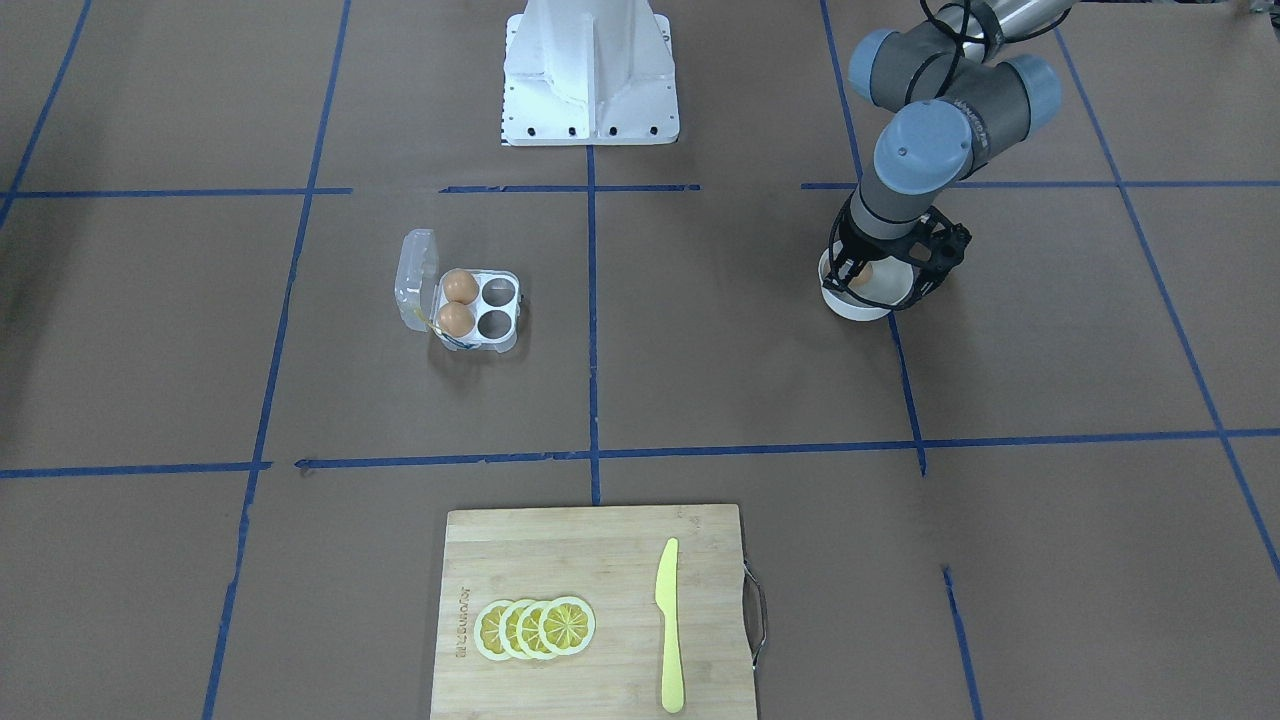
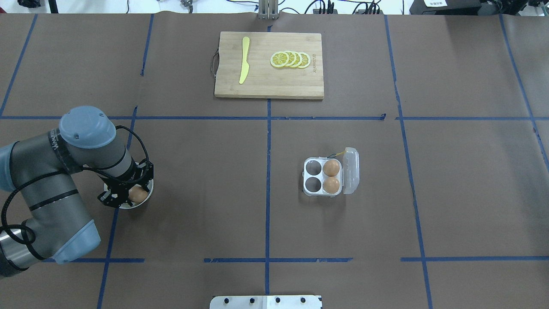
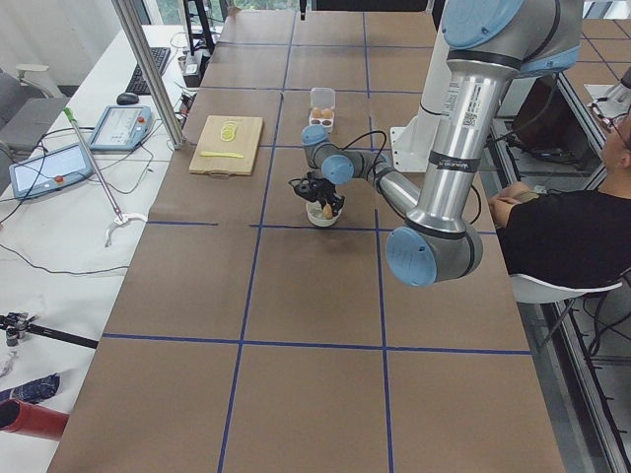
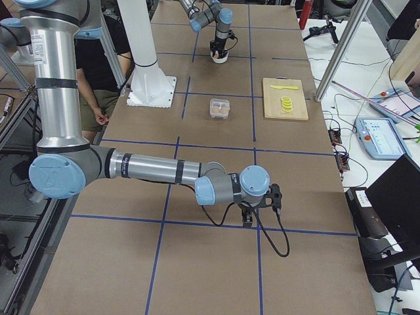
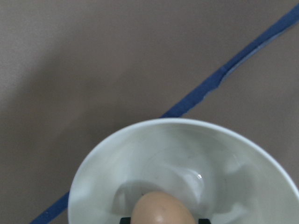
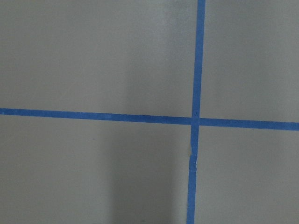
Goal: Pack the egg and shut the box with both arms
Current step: 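Lower the left gripper into the bowl and close it on the egg, then lift the egg with the left gripper and carry it to the egg box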
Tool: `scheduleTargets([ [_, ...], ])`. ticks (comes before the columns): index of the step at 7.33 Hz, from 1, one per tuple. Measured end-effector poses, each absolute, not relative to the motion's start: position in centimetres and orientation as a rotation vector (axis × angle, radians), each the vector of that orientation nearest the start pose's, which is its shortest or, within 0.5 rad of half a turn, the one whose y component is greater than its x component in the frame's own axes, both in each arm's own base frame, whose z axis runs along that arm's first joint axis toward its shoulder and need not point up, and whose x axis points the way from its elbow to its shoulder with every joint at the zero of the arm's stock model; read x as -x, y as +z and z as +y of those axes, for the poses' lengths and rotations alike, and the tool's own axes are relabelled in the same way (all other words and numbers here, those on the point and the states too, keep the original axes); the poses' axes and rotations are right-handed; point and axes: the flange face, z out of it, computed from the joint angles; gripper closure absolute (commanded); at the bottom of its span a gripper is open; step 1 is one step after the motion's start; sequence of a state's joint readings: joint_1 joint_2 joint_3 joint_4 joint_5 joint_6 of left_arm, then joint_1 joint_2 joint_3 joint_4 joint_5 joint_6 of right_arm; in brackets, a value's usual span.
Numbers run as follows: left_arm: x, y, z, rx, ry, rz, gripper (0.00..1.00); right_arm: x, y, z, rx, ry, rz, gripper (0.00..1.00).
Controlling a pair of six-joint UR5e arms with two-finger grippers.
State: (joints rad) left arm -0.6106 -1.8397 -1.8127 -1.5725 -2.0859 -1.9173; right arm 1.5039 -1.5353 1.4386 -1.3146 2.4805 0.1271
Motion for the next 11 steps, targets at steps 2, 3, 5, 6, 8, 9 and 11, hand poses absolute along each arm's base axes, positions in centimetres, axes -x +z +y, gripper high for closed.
scheduleTargets([
  [2, -42.1, 39.6, -40.2, 0.438, -0.768, 0.548, 1.00, -1.9, 66.9, -51.7, -0.059, -0.020, -0.918, 0.00],
  [3, -41.3, 38.4, -40.4, 0.430, -0.759, 0.548, 1.00, -1.8, 66.9, -51.7, -0.059, -0.021, -0.918, 0.00],
  [5, -39.9, 33.9, -42.4, 0.400, -0.764, 0.618, 1.00, -1.8, 66.7, -51.8, -0.062, -0.022, -0.918, 0.00],
  [6, -40.1, 30.9, -43.4, 0.382, -0.755, 0.669, 1.00, -1.8, 66.7, -51.9, -0.063, -0.024, -0.918, 0.00],
  [8, -42.4, 23.8, -45.3, 0.319, -0.664, 0.800, 1.00, -1.7, 66.3, -52.0, -0.070, -0.028, -0.919, 0.00],
  [9, -44.8, 20.8, -46.2, 0.273, -0.592, 0.895, 1.00, -1.7, 66.0, -52.2, -0.076, -0.031, -0.919, 0.00],
  [11, -51.4, 17.6, -46.5, 0.203, -0.440, 1.083, 1.00, -1.7, 65.6, -52.3, -0.084, -0.034, -0.920, 0.00],
])
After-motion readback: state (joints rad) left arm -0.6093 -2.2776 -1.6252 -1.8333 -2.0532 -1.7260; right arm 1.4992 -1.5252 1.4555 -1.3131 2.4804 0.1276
